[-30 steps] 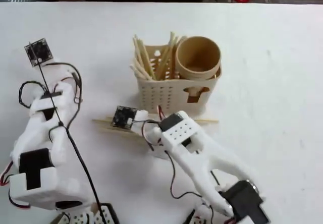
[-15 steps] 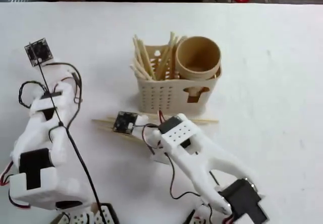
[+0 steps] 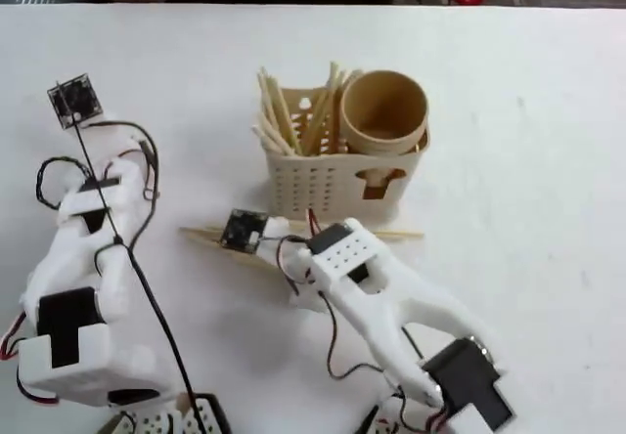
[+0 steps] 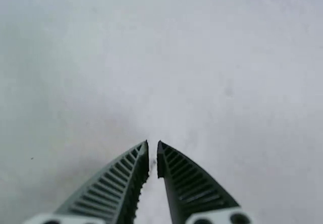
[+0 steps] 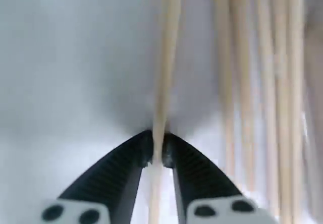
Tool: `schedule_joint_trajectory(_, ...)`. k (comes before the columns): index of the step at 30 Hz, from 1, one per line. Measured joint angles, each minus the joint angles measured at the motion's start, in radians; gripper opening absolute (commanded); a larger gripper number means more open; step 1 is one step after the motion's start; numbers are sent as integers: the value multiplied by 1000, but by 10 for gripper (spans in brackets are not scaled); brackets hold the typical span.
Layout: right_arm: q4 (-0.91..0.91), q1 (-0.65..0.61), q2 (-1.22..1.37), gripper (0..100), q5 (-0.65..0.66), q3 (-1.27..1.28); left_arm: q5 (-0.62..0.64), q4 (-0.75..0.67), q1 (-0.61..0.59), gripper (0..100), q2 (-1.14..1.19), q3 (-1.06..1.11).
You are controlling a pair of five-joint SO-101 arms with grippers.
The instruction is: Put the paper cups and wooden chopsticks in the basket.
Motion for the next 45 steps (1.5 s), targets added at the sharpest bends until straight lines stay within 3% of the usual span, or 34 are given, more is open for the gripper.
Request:
schedule_joint_trajectory(12, 153, -26, -537, 16, -63, 11, 0, 0, 0, 50, 0, 0)
schedule_joint_trajectory(16, 121, -26, -758, 16, -95, -11, 0, 0, 0, 50, 0, 0)
schedule_joint_trajectory(21, -17, -26, -933, 17, -256, -130, 0, 0, 0, 50, 0, 0)
schedule_joint_trajectory(29, -466, -26, -862, 18, -298, -198, 0, 0, 0, 50, 0, 0)
schedule_joint_trajectory(34, -638, 38, -721, 18, -345, -201, 0, 0, 0, 50, 0, 0)
schedule_joint_trajectory(39, -713, 138, -620, 18, -491, -201, 0, 0, 0, 50, 0, 0)
schedule_joint_trajectory(45, -715, 213, -598, 18, -528, -201, 0, 0, 0, 50, 0, 0)
